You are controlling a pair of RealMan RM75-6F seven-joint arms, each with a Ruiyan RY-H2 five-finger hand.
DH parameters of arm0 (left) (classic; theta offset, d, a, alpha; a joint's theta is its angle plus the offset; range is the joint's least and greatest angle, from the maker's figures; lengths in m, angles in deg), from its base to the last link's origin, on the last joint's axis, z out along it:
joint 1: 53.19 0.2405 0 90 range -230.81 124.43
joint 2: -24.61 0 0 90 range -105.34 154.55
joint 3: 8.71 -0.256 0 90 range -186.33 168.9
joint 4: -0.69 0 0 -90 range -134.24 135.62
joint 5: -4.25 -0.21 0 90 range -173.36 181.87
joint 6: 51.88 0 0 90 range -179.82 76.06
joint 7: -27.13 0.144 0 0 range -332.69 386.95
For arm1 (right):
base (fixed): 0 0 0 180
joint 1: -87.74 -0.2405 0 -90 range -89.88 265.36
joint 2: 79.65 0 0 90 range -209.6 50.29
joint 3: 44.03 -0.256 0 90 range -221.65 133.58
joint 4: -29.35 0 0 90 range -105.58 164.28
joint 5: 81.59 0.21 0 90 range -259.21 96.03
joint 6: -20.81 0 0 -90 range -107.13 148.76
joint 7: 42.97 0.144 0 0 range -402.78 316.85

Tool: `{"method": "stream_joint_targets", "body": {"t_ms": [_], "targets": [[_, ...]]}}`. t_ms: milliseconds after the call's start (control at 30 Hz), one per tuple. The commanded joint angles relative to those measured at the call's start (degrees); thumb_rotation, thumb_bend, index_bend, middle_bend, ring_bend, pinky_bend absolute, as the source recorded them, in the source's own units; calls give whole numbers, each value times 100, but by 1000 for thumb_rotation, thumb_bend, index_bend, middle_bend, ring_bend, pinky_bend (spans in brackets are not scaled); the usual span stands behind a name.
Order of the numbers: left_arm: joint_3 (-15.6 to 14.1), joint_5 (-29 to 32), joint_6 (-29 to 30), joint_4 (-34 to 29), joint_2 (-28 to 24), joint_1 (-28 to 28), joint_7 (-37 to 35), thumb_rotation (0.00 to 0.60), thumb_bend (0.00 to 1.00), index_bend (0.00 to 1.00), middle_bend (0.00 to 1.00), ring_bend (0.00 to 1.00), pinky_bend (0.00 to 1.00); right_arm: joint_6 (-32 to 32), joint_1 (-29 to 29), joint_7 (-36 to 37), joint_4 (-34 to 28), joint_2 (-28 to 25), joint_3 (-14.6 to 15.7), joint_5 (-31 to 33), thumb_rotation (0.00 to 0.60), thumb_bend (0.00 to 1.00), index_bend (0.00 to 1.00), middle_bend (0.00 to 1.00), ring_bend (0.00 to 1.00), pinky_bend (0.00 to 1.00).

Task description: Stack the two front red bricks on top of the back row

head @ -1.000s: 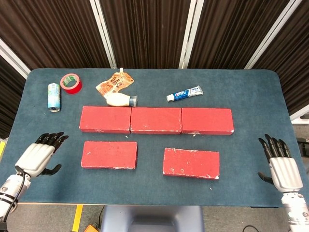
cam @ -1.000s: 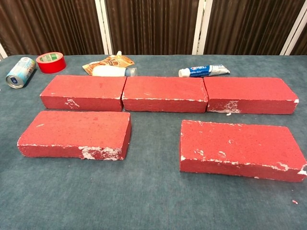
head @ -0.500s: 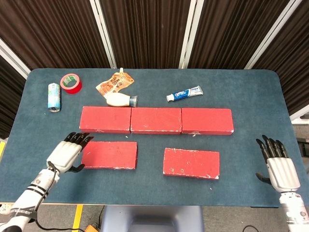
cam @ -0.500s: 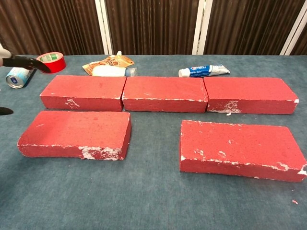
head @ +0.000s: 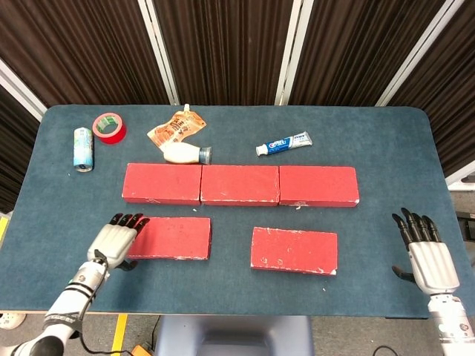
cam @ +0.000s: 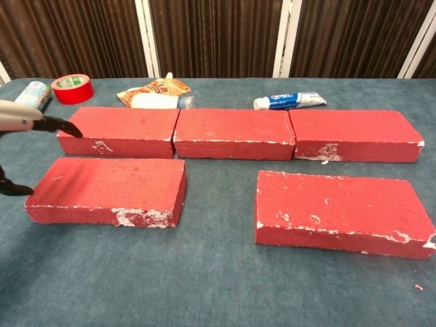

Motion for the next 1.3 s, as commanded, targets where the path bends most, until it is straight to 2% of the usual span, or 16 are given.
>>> {"method": "stream_joint_targets", "body": {"t_ms": [33,267,500,867,900,1000,1300], "targets": [[30,303,204,-10,210,-207,87,600,244,0,0,0,44,12,-3,11,12,-1,-3,14,600,0,0,0,0,0],[209,821,572,-113,486,-511,82,600,238,0,0,0,45,25,-12,7,25,7,0,21,600,0,0,0,0,0],[259,1488,834,-108,750,-853,321,600,240,0,0,0,45,29,-16,46,32,-6,-6,35,600,0,0,0,0,0],[322,1641,1141,178,1188,-1031,239,600,195,0,0,0,45,13,-9,84,15,-24,3,17,600,0,0,0,0,0],[326,1651,1148,201,1226,-1032,218,600,172,0,0,0,45,18,-10,83,11,-24,5,17,600,0,0,0,0,0],[361,1708,1143,281,1349,-1035,126,600,6,0,0,0,45,37,-15,73,10,-21,7,32,600,0,0,0,0,0],[427,1991,1087,516,1554,-1162,149,600,0,0,0,0,46,67,-27,66,33,-10,3,66,600,0,0,0,0,0]]}}
